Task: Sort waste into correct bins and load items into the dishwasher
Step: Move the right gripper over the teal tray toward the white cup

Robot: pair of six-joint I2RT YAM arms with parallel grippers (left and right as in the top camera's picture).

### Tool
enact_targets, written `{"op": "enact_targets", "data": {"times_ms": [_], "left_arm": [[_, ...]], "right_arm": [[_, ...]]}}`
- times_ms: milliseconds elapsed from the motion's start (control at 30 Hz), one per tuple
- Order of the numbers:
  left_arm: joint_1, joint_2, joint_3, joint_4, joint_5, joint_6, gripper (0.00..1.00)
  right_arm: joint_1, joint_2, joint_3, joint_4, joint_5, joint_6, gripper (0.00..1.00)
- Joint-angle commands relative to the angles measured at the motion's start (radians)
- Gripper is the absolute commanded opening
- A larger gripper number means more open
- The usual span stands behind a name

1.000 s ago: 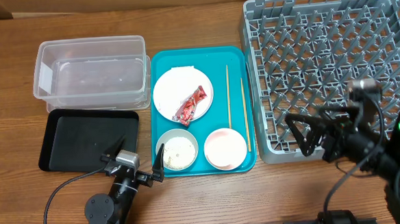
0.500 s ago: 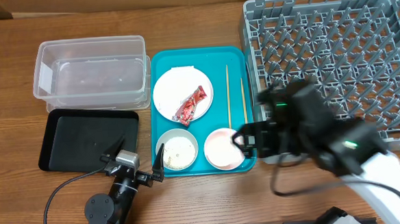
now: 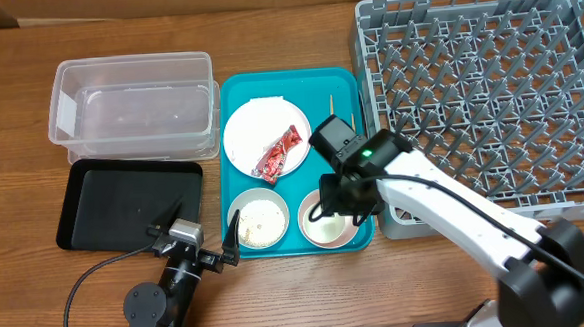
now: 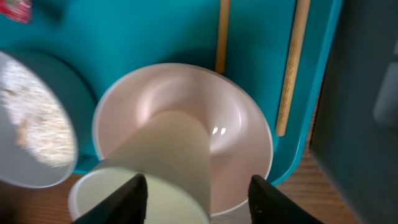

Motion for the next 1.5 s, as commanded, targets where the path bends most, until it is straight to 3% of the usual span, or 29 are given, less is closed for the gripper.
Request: {"op": "enact_targets", "data": {"times_ms": [0, 133, 367, 433, 633, 1067, 1167, 1233, 1267, 1300, 1467], "left_arm": [[0.006, -0.009, -0.003, 0.000, 0.004, 0.012, 1.00], [0.006, -0.009, -0.003, 0.000, 0.004, 0.012, 1.00], [0.006, -0.009, -0.003, 0.000, 0.004, 0.012, 1.00], [0.006, -0.009, -0.003, 0.000, 0.004, 0.012, 1.00], [0.006, -0.009, -0.003, 0.000, 0.004, 0.012, 1.00], [0.005, -0.009, -0.003, 0.021, 0.021, 0.002, 1.00], [0.005, -0.009, -0.003, 0.040, 0.142, -0.061, 1.00], [0.005, -0.009, -0.003, 0.033, 0.246, -0.115, 1.00], [0.005, -0.009, -0.003, 0.032, 0.369, -0.193, 1.00], [0.005, -0.009, -0.003, 0.027, 0.404, -0.222, 1.00], [0.005, -0.008, 0.052, 0.019, 0.392, -0.441, 1.00]], "right_arm": [[0.002, 0.037, -0.003, -0.002, 0.016, 0.027, 0.41], [0.002, 0.027, -0.004, -0.013, 0.010, 0.028, 0.23], [0.002, -0.097, 0.020, -0.040, 0.065, 0.024, 0.13], [0.002, -0.154, 0.027, -0.044, 0.095, 0.018, 0.04], [0.002, -0.350, 0.028, -0.032, 0.164, -0.007, 0.04], [0.002, -0.535, 0.028, 0.008, 0.194, -0.023, 0.04], [0.002, -0.607, 0.028, 0.034, 0.194, -0.023, 0.08], [0.002, -0.645, 0.028, 0.042, 0.194, -0.023, 0.22], [0.002, -0.681, 0.028, 0.045, 0.195, -0.023, 0.36], [0.002, -0.697, 0.028, 0.043, 0.198, -0.023, 0.41], [0.002, -0.755, 0.028, 0.026, 0.217, -0.023, 0.43]]}}
